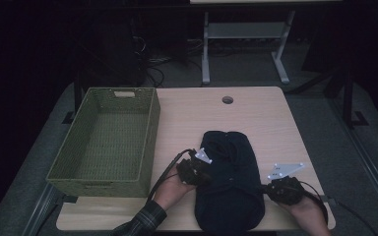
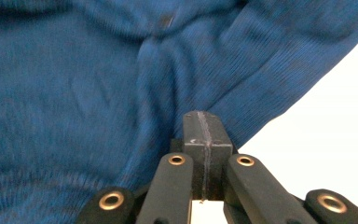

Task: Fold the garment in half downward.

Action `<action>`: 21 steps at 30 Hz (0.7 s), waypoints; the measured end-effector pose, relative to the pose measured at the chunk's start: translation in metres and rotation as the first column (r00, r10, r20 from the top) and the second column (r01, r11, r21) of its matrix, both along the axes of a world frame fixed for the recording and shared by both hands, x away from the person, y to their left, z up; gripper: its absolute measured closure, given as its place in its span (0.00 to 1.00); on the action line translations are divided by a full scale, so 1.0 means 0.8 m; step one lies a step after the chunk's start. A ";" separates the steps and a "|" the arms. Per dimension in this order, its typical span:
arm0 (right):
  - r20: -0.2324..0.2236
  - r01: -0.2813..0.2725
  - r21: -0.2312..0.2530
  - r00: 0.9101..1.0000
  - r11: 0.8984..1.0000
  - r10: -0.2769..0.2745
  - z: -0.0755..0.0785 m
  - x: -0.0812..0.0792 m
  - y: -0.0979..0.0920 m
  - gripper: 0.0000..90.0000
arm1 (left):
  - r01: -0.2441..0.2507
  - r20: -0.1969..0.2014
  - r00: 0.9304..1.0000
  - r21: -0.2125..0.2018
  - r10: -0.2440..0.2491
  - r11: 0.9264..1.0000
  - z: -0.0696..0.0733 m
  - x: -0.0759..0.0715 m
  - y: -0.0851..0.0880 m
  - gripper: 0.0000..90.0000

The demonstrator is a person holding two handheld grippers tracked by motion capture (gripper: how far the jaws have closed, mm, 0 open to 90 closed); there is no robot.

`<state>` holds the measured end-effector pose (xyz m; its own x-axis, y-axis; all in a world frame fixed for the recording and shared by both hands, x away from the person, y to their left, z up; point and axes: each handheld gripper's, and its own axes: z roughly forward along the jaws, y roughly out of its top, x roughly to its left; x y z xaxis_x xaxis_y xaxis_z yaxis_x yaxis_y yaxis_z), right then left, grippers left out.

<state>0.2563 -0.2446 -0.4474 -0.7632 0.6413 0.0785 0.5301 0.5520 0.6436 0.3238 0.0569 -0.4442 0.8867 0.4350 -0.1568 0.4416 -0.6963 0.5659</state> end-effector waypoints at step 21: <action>-0.006 0.151 0.013 0.988 0.988 -0.151 -0.018 0.138 0.009 1.00 | -0.142 0.068 0.988 0.035 0.140 0.989 -0.009 0.083 -0.013 1.00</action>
<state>0.3669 -0.2372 -0.4616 -0.6570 0.7483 0.0918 0.6101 0.4563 0.6477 0.3902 0.0465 -0.4516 0.8238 0.5611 -0.0806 0.4999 -0.6520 0.5701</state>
